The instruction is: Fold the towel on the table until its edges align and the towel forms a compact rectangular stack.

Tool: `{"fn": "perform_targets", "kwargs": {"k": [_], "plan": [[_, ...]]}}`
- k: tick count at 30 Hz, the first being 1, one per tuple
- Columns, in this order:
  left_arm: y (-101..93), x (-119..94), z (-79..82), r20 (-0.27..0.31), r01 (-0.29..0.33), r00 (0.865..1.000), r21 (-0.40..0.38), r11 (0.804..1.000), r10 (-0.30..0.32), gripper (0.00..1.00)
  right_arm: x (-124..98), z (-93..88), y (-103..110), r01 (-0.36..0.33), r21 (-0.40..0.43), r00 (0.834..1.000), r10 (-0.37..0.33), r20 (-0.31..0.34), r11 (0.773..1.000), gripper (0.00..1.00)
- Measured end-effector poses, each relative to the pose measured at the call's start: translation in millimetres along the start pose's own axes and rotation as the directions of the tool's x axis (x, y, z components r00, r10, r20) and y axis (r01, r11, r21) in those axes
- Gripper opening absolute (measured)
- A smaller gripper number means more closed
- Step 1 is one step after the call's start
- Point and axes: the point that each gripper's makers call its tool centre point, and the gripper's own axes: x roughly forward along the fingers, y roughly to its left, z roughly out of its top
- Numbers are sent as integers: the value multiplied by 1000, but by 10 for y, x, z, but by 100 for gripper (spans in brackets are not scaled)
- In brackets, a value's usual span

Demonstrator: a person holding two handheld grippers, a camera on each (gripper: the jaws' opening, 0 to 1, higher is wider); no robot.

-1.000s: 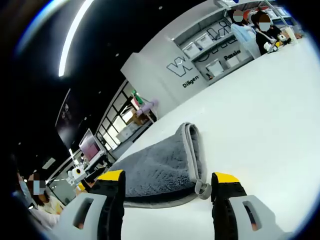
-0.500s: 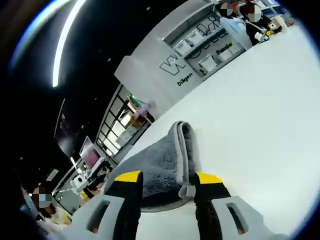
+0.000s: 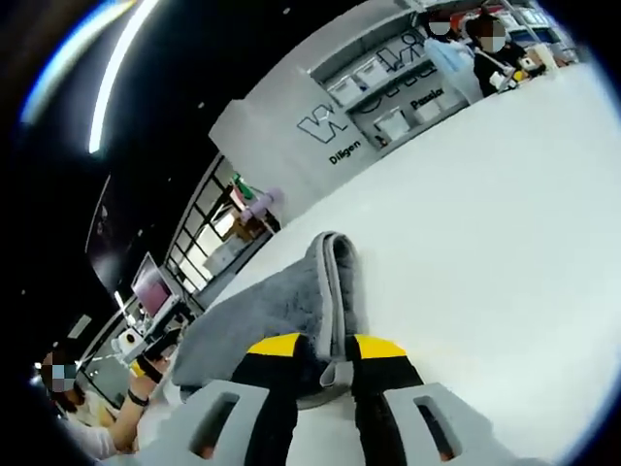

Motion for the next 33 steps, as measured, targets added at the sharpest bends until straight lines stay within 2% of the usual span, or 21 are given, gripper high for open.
{"fn": "perform_targets", "kwargs": {"k": [11, 24, 33], "plan": [[18, 7, -12, -5, -2, 1000, -3, 1000, 2, 99, 18, 27, -90, 45, -77, 999, -46, -13, 996, 7], [76, -5, -31, -13, -15, 1000, -8, 1000, 15, 98, 9, 62, -112, 38, -101, 999, -40, -16, 994, 5], [70, -19, -36, -11, -17, 1000, -12, 1000, 17, 98, -30, 88, -117, 61, -126, 998, -60, 16, 990, 4]]}}
